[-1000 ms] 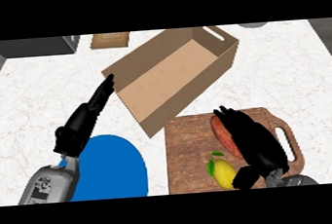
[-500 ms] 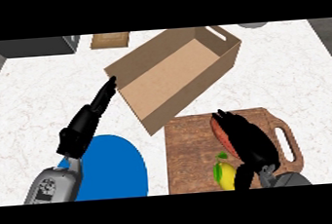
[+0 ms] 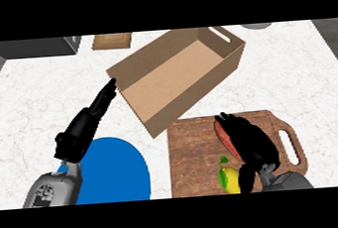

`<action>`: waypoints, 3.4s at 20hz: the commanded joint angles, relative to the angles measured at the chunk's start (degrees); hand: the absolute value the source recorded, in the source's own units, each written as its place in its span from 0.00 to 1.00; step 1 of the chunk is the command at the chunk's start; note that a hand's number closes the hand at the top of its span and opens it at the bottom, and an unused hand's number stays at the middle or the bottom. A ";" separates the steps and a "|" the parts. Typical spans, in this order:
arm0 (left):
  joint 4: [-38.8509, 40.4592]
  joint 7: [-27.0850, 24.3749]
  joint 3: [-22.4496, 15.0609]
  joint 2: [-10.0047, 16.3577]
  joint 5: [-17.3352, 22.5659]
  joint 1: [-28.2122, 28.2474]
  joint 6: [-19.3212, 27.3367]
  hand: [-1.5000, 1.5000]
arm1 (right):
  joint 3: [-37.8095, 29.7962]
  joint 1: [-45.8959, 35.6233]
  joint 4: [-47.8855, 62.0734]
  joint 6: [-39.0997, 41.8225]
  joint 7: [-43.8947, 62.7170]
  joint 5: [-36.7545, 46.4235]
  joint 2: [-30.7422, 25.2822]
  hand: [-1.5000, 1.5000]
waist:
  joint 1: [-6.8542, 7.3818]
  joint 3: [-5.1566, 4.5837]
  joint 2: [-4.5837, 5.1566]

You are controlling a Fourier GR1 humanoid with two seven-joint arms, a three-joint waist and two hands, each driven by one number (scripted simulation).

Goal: Pick the sweet potato from the cutting board and place it in the cardboard box

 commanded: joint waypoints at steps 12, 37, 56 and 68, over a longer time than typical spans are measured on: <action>-4.85 3.90 -0.57 -2.41 -1.93 0.99 -0.23 0.50 | -2.61 -4.78 14.38 -5.03 -7.51 6.19 1.23 1.00 | 0.42 0.33 0.29; 0.51 1.17 2.09 -2.07 -2.69 -1.22 -0.87 0.50 | 2.67 -6.40 -23.67 0.84 -33.28 1.85 -7.02 1.00 | -0.53 0.29 0.10; -0.65 1.51 0.15 -4.89 -4.14 -1.17 -0.26 0.50 | -20.67 -25.67 -30.05 17.86 -11.59 -21.04 1.89 1.00 | 0.45 0.29 0.31; 0.68 -0.95 0.62 -4.25 -4.40 0.13 -1.72 0.50 | -19.30 -41.39 -7.60 8.97 -9.53 -16.32 7.62 1.00 | 0.61 0.28 0.37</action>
